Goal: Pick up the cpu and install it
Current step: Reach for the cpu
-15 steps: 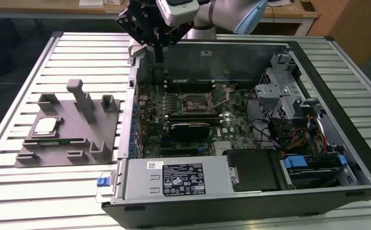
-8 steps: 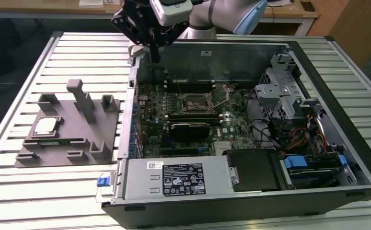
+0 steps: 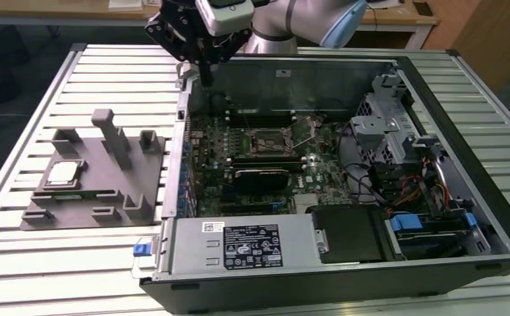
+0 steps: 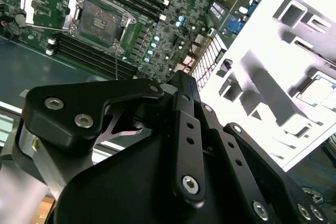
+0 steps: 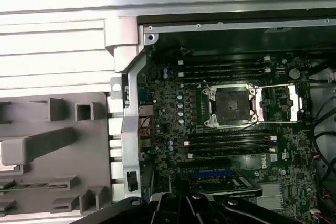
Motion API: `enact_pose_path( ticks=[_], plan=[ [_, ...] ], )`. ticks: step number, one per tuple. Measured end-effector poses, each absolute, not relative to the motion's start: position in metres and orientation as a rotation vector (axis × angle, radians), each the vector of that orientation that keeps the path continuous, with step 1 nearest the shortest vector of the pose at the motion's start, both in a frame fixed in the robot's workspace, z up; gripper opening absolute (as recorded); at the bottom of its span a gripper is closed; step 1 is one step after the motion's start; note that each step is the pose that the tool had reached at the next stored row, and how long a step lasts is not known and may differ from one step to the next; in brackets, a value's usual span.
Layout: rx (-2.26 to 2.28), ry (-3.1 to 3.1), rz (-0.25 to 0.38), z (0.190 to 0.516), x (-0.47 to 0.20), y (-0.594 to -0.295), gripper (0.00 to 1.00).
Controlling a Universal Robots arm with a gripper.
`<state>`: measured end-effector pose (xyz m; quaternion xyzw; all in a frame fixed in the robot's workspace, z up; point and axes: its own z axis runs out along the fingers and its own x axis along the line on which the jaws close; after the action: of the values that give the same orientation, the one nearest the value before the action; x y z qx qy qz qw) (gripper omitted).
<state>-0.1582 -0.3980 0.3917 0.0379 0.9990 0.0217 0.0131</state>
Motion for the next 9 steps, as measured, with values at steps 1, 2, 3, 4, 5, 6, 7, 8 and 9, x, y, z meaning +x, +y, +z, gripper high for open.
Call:
enact_pose_path(
  ticks=[1,2,3,4,5,6,7,8,9],
  plan=[
    [0.118,3.112,0.068,0.392,-0.16,-0.398,0.11],
    [0.118,3.112,0.068,0.392,-0.161,-0.398,0.11],
    [0.118,3.112,0.068,0.392,-0.163,-0.398,0.11],
    [0.118,3.112,0.068,0.391,-0.164,-0.398,0.11],
    [0.118,3.112,0.068,0.391,-0.165,-0.398,0.11],
    [0.118,3.112,0.068,0.391,-0.167,-0.398,0.11],
    [0.118,3.112,0.068,0.391,-0.168,-0.398,0.11],
    [0.118,3.112,0.068,0.391,-0.17,-0.398,0.11],
    [0.118,3.112,0.068,0.391,-0.172,-0.398,0.11]
  ],
)
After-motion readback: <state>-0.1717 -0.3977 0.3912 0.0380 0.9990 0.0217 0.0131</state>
